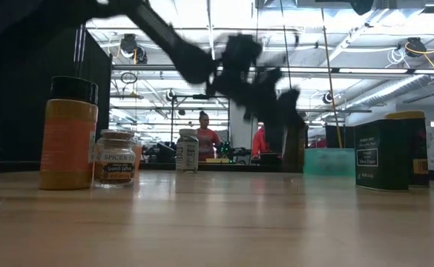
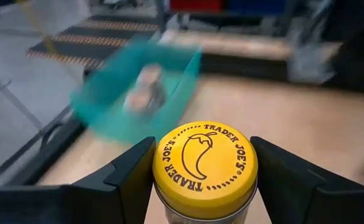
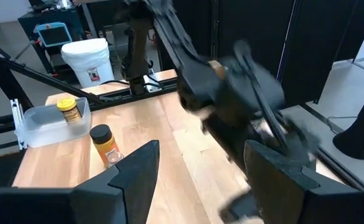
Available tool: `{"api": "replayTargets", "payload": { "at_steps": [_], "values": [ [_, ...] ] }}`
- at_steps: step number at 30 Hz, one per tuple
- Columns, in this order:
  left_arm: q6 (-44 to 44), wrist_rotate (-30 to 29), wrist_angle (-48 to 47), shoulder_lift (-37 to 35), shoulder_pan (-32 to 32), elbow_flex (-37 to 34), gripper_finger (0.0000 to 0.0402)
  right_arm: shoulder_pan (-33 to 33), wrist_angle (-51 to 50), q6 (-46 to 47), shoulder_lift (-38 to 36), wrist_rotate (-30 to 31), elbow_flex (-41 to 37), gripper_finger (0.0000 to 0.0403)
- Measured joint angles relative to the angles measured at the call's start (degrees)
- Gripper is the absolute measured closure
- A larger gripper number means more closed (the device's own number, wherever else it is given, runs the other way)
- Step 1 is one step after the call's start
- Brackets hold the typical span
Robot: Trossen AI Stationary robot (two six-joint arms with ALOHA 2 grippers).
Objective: Sort spices by type
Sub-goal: Put the top yellow seasoning bottle into the transparent bin
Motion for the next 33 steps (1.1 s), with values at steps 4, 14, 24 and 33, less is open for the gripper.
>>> {"api": "replayTargets", "payload": {
  "at_steps": [4,14,24,33],
  "values": [
    [2.48,-2.01,-12.21,-12.78,-3.54,0.31,0.0163,0.02,-0.54,2.42,-1.03,-0.25,0.00,0.0186],
    [-0.69,-19.31,-27.69,-44.62,-24.71,-14.21,0.0163,0.00,-2.18,5.95,-5.49,-0.15,1.29,0.0186],
    [-24.58,-37.07,-38.70,-56.72,-54.86,-21.48,0.0163,0.02,0.95,8.43,-1.11,0.09,1.29,0.0186],
    [-37.97,-30.95,-54.88,-55.35,-76.61,-21.68,0.0163,0.02,7.66,10.70,8.47,-0.34,1.22,0.0186]
  ]
}}
